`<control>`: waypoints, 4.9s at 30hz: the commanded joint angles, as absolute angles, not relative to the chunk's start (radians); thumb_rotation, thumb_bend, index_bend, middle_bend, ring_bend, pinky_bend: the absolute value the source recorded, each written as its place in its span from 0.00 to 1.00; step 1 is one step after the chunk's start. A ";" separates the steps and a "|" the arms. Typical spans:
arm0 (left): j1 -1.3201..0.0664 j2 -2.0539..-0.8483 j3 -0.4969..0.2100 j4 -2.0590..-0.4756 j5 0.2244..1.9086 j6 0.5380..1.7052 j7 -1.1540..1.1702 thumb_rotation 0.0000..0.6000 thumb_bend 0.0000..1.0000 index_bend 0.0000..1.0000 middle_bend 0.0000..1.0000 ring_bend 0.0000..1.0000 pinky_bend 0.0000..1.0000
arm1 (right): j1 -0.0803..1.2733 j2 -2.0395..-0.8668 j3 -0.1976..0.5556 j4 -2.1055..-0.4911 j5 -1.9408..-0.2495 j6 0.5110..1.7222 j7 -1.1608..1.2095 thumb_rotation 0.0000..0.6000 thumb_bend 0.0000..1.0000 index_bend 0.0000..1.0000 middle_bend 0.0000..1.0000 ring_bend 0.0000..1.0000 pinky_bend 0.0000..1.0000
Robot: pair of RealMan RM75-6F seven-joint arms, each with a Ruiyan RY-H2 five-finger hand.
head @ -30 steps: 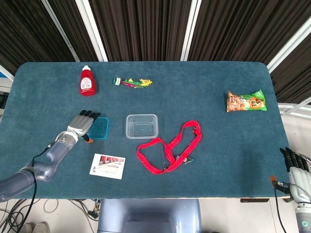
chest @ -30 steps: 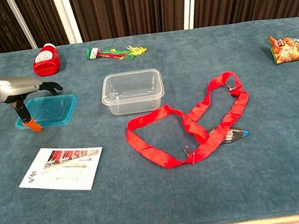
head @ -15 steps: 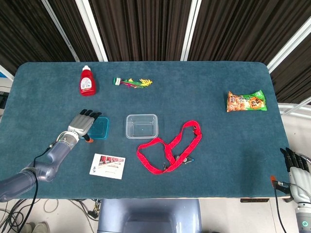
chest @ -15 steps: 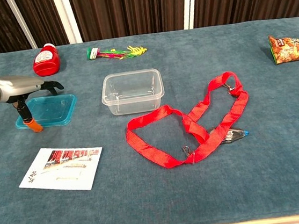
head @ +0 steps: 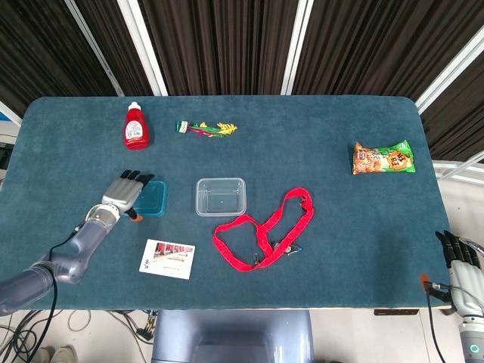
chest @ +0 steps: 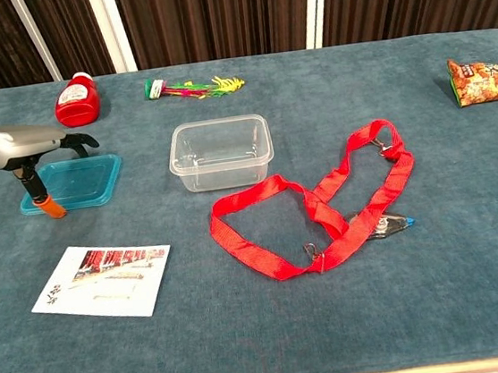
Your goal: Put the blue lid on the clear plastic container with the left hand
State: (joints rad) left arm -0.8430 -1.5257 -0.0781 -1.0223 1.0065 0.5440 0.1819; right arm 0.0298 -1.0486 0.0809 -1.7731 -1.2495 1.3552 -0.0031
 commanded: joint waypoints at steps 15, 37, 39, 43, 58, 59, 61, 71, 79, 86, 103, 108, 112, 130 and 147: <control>-0.838 -1.484 -0.086 -1.073 0.989 0.551 0.173 1.00 0.23 0.01 0.47 0.03 0.00 | 0.031 -1.047 0.082 -1.777 -1.241 1.351 0.000 1.00 0.39 0.06 0.04 0.02 0.00; -0.921 -1.220 -0.136 -1.469 0.839 0.625 0.309 1.00 0.23 0.01 0.46 0.03 0.00 | 0.031 -1.044 0.081 -1.781 -1.247 1.348 0.015 1.00 0.39 0.06 0.04 0.02 0.00; -0.954 -1.196 -0.142 -1.516 0.788 0.630 0.346 1.00 0.23 0.01 0.46 0.03 0.00 | 0.031 -1.043 0.081 -1.781 -1.248 1.348 0.015 1.00 0.39 0.06 0.04 0.02 0.00; -1.031 -1.168 -0.151 -1.588 0.670 0.622 0.397 1.00 0.23 0.01 0.46 0.03 0.00 | 0.030 -1.043 0.081 -1.782 -1.249 1.351 0.017 1.00 0.39 0.06 0.04 0.02 0.00; -1.383 -1.252 -0.067 -1.630 0.119 0.655 0.555 1.00 0.23 0.03 0.46 0.03 0.00 | 0.030 -1.043 0.083 -1.781 -1.243 1.350 0.019 1.00 0.39 0.06 0.04 0.02 0.00; -1.399 -1.264 -0.062 -1.624 0.093 0.659 0.560 1.00 0.23 0.03 0.46 0.03 0.00 | 0.030 -1.042 0.083 -1.781 -1.242 1.350 0.020 1.00 0.39 0.06 0.04 0.02 0.00; -1.426 -1.290 -0.048 -1.606 0.058 0.678 0.576 1.00 0.23 0.03 0.46 0.03 0.00 | 0.030 -1.042 0.084 -1.782 -1.241 1.350 0.020 1.00 0.39 0.06 0.04 0.02 0.00; -1.491 -1.379 -0.027 -1.565 -0.055 0.782 0.641 1.00 0.23 0.03 0.45 0.03 0.00 | 0.030 -1.041 0.084 -1.783 -1.238 1.348 0.022 1.00 0.39 0.06 0.04 0.02 0.00; -1.488 -1.429 -0.043 -1.539 -0.066 0.843 0.661 1.00 0.23 0.03 0.45 0.03 0.00 | 0.029 -1.041 0.084 -1.784 -1.238 1.349 0.022 1.00 0.39 0.06 0.04 0.02 0.00; -1.481 -1.467 -0.071 -1.518 -0.069 0.864 0.677 1.00 0.22 0.03 0.45 0.03 0.00 | 0.029 -1.040 0.084 -1.784 -1.236 1.347 0.023 1.00 0.39 0.06 0.04 0.02 0.00; -1.462 -1.555 -0.127 -1.461 -0.084 0.913 0.744 1.00 0.22 0.04 0.45 0.03 0.00 | 0.029 -1.037 0.083 -1.786 -1.239 1.346 0.029 1.00 0.39 0.06 0.04 0.02 0.00; -1.456 -1.580 -0.147 -1.452 -0.097 0.933 0.771 1.00 0.22 0.04 0.45 0.03 0.00 | 0.029 -1.036 0.084 -1.786 -1.241 1.348 0.030 1.00 0.39 0.06 0.04 0.02 0.00; -1.448 -1.590 -0.160 -1.448 -0.098 0.937 0.786 1.00 0.22 0.04 0.45 0.03 0.00 | 0.028 -1.036 0.083 -1.787 -1.241 1.347 0.032 1.00 0.39 0.06 0.04 0.02 0.00; -1.416 -1.632 -0.205 -1.420 -0.071 0.947 0.847 1.00 0.22 0.04 0.45 0.03 0.00 | 0.027 -1.033 0.084 -1.790 -1.238 1.348 0.035 1.00 0.39 0.06 0.04 0.02 0.00; -1.399 -1.656 -0.231 -1.405 -0.070 0.953 0.898 1.00 0.22 0.04 0.45 0.03 0.00 | 0.027 -1.032 0.086 -1.794 -1.231 1.347 0.034 1.00 0.39 0.06 0.04 0.02 0.00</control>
